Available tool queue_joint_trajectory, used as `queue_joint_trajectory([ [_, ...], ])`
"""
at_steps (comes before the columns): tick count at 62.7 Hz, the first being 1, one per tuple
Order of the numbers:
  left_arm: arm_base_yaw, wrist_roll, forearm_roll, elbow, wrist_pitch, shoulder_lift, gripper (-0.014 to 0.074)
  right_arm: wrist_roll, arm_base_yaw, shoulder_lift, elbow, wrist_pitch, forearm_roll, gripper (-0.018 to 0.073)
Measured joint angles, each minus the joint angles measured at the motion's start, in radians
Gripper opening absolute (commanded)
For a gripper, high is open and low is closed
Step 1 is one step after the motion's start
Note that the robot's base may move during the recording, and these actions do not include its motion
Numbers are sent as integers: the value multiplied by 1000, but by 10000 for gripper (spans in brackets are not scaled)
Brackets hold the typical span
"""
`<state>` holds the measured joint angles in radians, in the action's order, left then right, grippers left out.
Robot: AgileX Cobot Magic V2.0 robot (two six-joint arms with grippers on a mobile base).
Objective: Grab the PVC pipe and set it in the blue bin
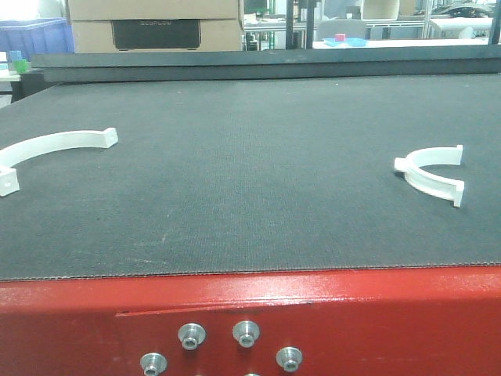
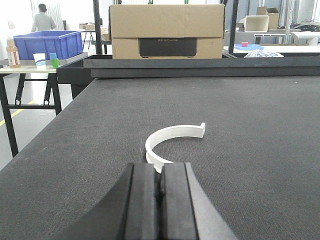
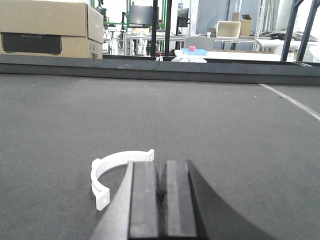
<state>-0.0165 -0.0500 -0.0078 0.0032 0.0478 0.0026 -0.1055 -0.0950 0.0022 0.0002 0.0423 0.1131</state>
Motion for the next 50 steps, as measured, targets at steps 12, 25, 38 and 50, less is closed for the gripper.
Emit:
queue_joint_trajectory([
  [12, 0, 0, 0, 0, 0, 0, -111, 0, 0, 0, 0, -50, 0, -154],
  [25, 0, 0, 0, 0, 0, 0, -111, 0, 0, 0, -3, -59, 126, -154],
  [38, 0, 0, 0, 0, 0, 0, -111, 0, 0, 0, -104, 99, 189, -154],
  [50, 0, 0, 0, 0, 0, 0, -111, 0, 0, -2, -248, 216, 190, -154],
])
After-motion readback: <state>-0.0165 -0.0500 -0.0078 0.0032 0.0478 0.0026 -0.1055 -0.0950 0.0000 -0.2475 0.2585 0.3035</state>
